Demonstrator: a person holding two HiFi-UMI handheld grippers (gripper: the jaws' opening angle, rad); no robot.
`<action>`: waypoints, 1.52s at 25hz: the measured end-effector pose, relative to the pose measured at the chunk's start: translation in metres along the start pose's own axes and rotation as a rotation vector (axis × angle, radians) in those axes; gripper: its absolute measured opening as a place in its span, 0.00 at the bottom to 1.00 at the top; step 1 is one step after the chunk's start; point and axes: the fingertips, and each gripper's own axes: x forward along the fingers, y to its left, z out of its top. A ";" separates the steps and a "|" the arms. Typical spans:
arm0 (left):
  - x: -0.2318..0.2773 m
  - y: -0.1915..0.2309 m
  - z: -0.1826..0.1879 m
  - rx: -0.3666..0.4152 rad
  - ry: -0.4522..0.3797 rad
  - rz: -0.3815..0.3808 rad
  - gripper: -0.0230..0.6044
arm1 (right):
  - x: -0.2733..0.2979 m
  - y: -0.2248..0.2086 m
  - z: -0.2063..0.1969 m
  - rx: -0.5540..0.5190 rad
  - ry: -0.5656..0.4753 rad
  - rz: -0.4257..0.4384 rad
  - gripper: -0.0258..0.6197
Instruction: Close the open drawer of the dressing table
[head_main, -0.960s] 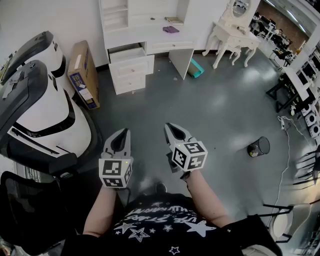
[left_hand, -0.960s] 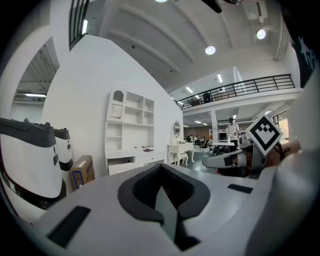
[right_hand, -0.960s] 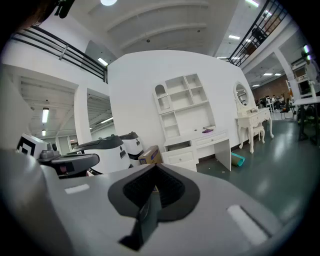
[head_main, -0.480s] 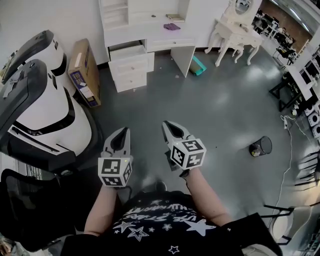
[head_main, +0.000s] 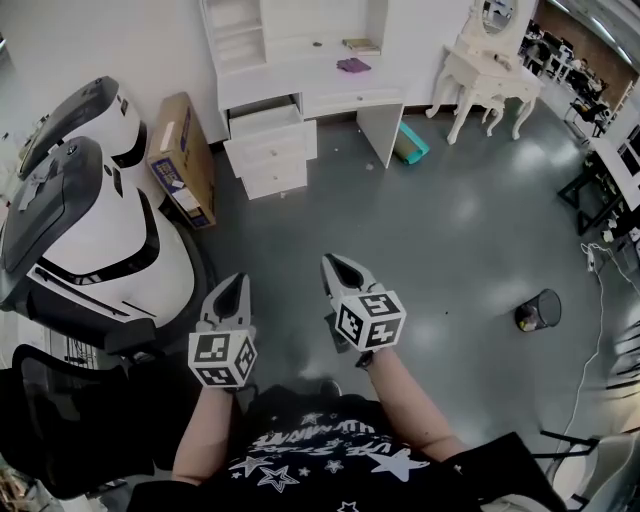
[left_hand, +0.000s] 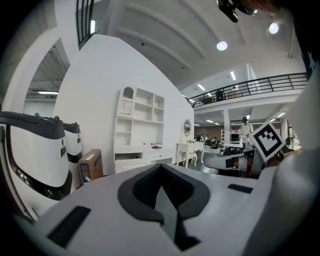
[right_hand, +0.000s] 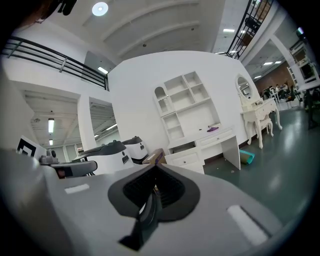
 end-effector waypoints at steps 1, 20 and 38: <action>-0.001 0.002 0.001 -0.001 -0.001 0.011 0.05 | 0.002 -0.001 0.000 -0.005 0.000 0.002 0.04; 0.085 0.076 0.003 -0.043 0.000 -0.013 0.05 | 0.105 -0.032 -0.003 0.059 0.051 -0.040 0.04; 0.198 0.198 0.031 -0.067 0.018 -0.096 0.05 | 0.261 -0.033 0.025 0.071 0.077 -0.135 0.04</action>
